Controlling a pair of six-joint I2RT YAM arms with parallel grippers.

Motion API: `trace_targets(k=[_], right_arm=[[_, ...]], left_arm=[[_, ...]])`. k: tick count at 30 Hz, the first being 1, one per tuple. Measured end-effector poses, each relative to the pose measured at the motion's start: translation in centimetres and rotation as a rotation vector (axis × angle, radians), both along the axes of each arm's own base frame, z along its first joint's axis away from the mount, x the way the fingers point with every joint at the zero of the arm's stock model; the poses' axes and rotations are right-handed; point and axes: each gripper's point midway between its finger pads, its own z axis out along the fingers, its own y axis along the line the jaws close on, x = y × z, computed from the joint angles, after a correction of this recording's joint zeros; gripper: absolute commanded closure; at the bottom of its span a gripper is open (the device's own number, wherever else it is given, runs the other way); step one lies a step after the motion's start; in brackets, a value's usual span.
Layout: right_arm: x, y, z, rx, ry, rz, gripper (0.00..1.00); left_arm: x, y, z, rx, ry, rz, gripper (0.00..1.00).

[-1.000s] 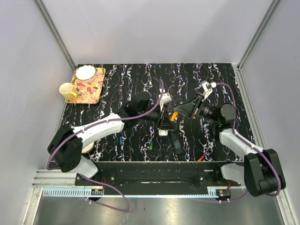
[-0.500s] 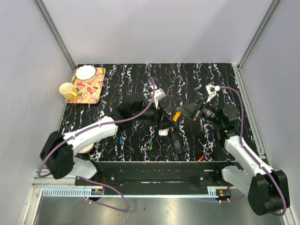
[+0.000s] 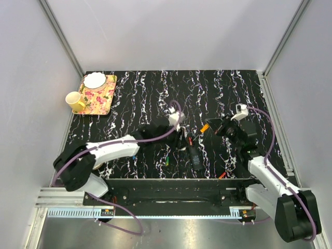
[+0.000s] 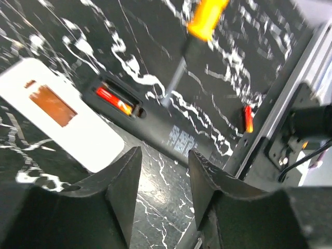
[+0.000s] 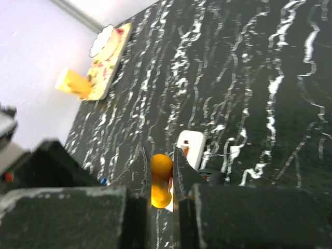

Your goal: Unload the batteries from the remote control

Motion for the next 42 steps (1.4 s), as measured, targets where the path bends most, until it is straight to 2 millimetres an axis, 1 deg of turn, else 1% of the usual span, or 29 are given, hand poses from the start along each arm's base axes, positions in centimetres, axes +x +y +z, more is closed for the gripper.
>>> trace_targets(k=[1,3,5,9,12,14,17,20,25,27,35,42], right_arm=[[0.3,-0.3,-0.5,-0.01,0.008,-0.022,1.0],[0.9,-1.0,-1.2,-0.031,0.014,-0.066,1.0],[1.5,-1.4,-1.4,-0.052,0.0,-0.09,1.0],[2.2,-1.7,-1.5,-0.073,-0.023,-0.113,1.0],[2.5,-2.0,-2.1,-0.083,-0.024,-0.134,1.0],[2.7,-2.1,-2.8,-0.088,-0.013,-0.142,1.0],[3.0,-2.1,-4.0,-0.097,0.019,-0.147,1.0],[3.2,-1.8,-5.0,-0.1,0.04,-0.142,1.0],[3.4,-1.3,-5.9,-0.101,0.058,-0.131,1.0],[3.5,-1.1,-6.2,-0.101,0.065,-0.127,1.0],[3.6,-0.3,-7.8,-0.11,0.1,-0.117,1.0],[3.8,0.0,-8.7,-0.112,0.117,-0.122,1.0]], left_arm=[[-0.6,-0.5,-1.3,0.029,0.021,-0.016,0.65],[-1.8,-1.5,-3.4,0.073,0.058,-0.047,0.69],[-2.4,-2.5,-4.9,0.099,0.089,-0.065,0.72],[-2.0,-2.9,-6.8,0.133,0.124,-0.04,0.74],[-1.3,-2.8,-7.7,0.151,0.135,-0.012,0.77],[-0.6,-2.9,-7.9,0.153,0.138,0.004,0.79],[0.6,-3.2,-8.0,0.15,0.138,0.028,0.8],[1.8,-3.0,-8.1,0.148,0.141,0.056,0.82],[3.5,-2.6,-8.8,0.168,0.151,0.1,0.84],[3.9,-2.5,-9.2,0.181,0.156,0.11,0.84],[4.0,-2.5,-10.6,0.213,0.179,0.112,0.87],[4.2,-2.1,-11.0,0.225,0.189,0.12,0.87]])
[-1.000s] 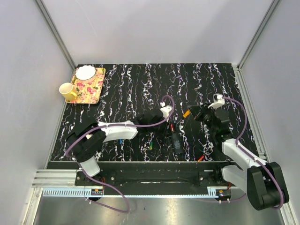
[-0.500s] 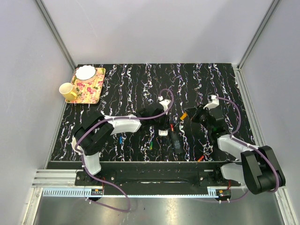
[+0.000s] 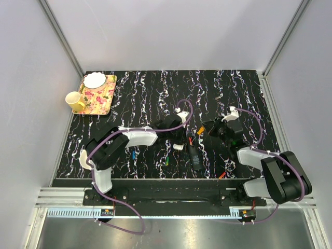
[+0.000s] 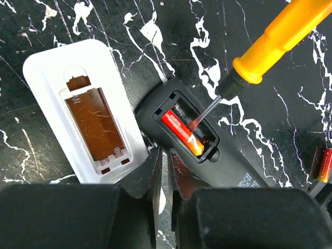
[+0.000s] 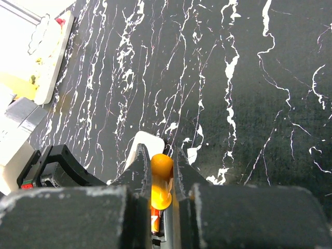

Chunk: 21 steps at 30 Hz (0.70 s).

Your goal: Unload the batteries from the remote control

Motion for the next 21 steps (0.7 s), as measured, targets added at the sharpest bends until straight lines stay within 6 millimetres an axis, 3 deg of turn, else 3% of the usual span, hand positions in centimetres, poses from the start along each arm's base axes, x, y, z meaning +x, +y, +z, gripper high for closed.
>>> trace_targets(k=[21], right_arm=[[1.9,0.5,-1.9,0.181,0.038,-0.075,1.0]], left_arm=[[0.3,0.4,-1.1,0.034,0.029,-0.005,0.9]])
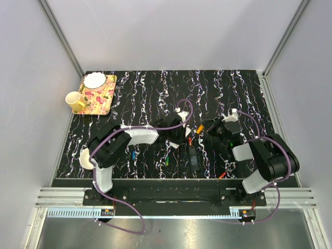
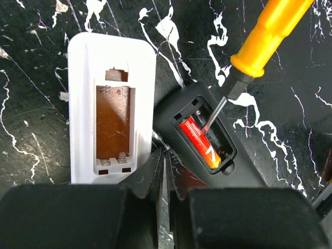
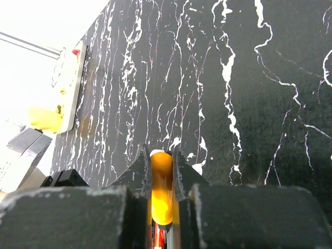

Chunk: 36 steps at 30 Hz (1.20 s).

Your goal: Unload the batteries from the remote control

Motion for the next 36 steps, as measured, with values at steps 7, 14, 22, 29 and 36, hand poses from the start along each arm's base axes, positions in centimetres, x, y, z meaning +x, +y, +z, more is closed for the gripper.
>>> trace_targets(k=[7,14,22,29,36], right_arm=[[-0.7,0.3,-0.8,0.047,0.054,0.003,1.0],[-1.1,0.5,-1.1,0.066,0.089,0.008,1.0],[-1.0,0.1,-1.7,0.101,0.124,-0.006,1.0],[-0.8,-0.2,-2.1,0.124,0.141,-0.016,1.0],[-0.6,-0.1,-2.8,0.167,0.156,-0.014,1.0]], left_arm=[[0.1,0.0,0.0,-0.003,0.001,-0.002,0.91],[0.1,-0.2,0.1,-0.011,0.003,-0.007,0.91],[0.0,-0.2,0.0,-0.014,0.006,-0.011,0.93],[-1.4,0.9,0.9,-0.03,0.015,-0.009,0.83],[-3.1,0.0,7.1,-0.172,-0.047,-0.042,0.87]])
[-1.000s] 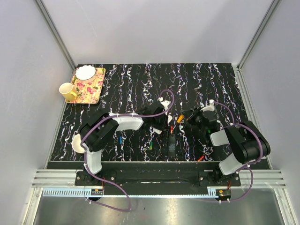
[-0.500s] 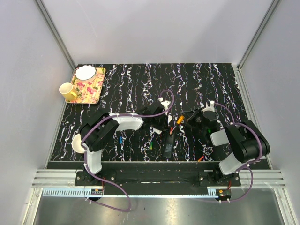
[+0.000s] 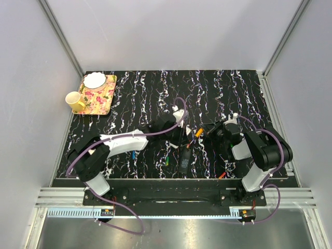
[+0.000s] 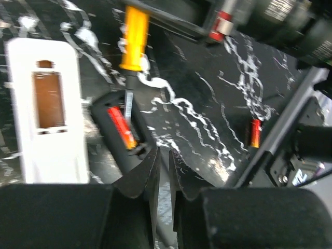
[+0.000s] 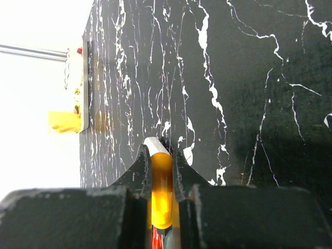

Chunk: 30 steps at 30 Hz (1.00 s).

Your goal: Unload the batteries from the remote control

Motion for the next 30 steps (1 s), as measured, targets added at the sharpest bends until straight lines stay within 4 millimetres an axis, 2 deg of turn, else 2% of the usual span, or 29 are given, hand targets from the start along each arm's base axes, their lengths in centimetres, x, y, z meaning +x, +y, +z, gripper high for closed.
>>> trace_targets(k=[3,7,12,15,30], right_arm=[[0.0,0.1,-0.4,0.018,0.011,0.001,1.0],[0.0,0.2,-0.6,0.039,0.015,0.007,1.0],[-0.1,0.1,-0.7,0.045,0.017,-0.001,1.0],[-0.2,0.0,-0.7,0.049,0.018,-0.005,1.0],[-0.4,-0.1,-0.5,0.107,0.01,-0.026,1.0]], left_arm=[[-1.8,-1.4,0.4,-0.023,0.003,-0.054,0.93],[-5.0,-2.6,-1.2,-0.006,0.049,-0.116,0.99],[-7.8,-1.0,-4.6,0.068,0.122,-0.118,1.0],[-8.4,-0.3,-5.7,0.09,0.143,-0.097,1.0],[-8.2,-1.1,-6.0,0.029,0.145,-0.067,1.0]])
